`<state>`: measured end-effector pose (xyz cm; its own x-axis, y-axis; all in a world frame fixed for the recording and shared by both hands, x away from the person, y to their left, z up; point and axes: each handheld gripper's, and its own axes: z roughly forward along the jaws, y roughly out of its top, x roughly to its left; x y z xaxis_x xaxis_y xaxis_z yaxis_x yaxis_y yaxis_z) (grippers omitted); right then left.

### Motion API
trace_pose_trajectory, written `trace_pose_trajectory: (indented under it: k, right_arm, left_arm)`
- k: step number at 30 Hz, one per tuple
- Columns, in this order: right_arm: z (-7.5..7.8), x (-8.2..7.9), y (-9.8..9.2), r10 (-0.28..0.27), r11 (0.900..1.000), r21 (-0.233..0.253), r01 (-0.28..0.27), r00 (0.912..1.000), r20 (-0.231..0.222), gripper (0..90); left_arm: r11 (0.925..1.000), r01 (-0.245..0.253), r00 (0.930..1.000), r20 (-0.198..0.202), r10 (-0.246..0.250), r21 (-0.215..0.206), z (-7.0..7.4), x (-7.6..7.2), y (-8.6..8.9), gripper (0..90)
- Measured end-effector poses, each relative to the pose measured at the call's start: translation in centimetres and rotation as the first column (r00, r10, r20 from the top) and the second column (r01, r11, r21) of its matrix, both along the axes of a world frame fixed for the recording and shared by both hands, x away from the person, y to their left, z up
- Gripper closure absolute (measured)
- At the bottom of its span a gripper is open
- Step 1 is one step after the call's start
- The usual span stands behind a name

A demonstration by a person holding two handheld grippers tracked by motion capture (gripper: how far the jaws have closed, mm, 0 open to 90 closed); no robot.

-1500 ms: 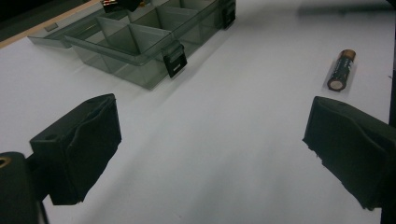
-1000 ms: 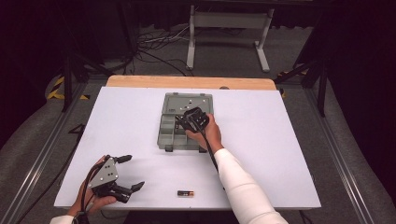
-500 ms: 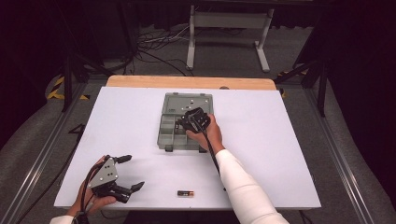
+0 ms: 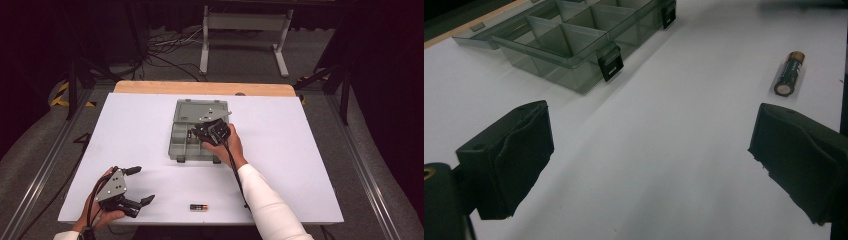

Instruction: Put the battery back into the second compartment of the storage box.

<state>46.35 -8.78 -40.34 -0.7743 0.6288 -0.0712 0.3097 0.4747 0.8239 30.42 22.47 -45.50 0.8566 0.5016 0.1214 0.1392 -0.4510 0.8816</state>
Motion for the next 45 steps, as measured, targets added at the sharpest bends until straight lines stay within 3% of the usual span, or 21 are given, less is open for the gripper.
trace_pose_trajectory:
  k: [19, 29, 45]
  right_arm:
    - [1.8, -3.5, -2.4, 0.083, 0.996, 0.033, -0.086, 0.9941, 0.069, 76.9]
    - [1.7, -5.4, -3.0, 0.128, 0.991, 0.018, -0.13, 0.9874, 0.094, 74.9]
    - [0.8, -8.3, -4.2, 0.173, 0.984, 0.024, -0.176, 0.981, 0.086, 64.8]
  left_arm:
    - [1.0, 0.004, 1.0, -0.003, -0.004, 0.003, -0.1, 0.0, -0.1, 4.4]
    - [1.0, 0.002, 1.0, -0.002, -0.002, 0.007, -0.1, 0.0, -0.1, 4.4]
    - [1.0, 0.002, 0.9999, -0.011, -0.002, 0.01, -0.2, 0.1, -0.2, 4.3]
